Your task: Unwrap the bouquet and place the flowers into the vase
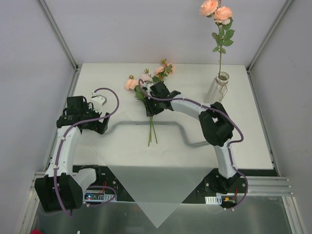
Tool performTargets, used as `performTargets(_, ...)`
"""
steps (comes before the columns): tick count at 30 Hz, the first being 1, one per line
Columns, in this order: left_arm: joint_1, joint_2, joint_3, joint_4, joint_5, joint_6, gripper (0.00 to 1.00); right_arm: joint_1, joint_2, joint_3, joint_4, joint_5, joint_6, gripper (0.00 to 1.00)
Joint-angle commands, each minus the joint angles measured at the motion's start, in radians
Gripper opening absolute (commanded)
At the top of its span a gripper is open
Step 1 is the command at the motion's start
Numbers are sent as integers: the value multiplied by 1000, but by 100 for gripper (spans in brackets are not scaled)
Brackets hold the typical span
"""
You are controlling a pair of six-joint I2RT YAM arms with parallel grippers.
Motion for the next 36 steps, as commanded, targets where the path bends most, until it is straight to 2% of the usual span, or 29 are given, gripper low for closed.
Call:
performTargets(1, -6, -7, -8, 11, -1, 16, 99, 12, 28, 61, -37, -6, -15, 43)
performTargets(5, -7, -10, -13, 15, -3, 15, 99, 15, 48, 69, -41, 3, -18, 41)
performTargets(9, -7, -12, -16, 17, -6, 18, 99, 15, 60, 73, -41, 9, -22, 33)
performTargets(18, -7, -19, -14, 17, -4, 18, 99, 15, 42, 79, -41, 24, -22, 1)
performTargets(23, -6, -30, -13, 15, -7, 16, 99, 14, -52, 69, -34, 40, -35, 1)
performTargets(32, -7, -41, -8, 17, -9, 13, 99, 14, -317, 21, 20, 62, -38, 1)
performTargets(36, -7, -55, -16, 15, -15, 18, 99, 12, -423, -103, 28, 145, -38, 1)
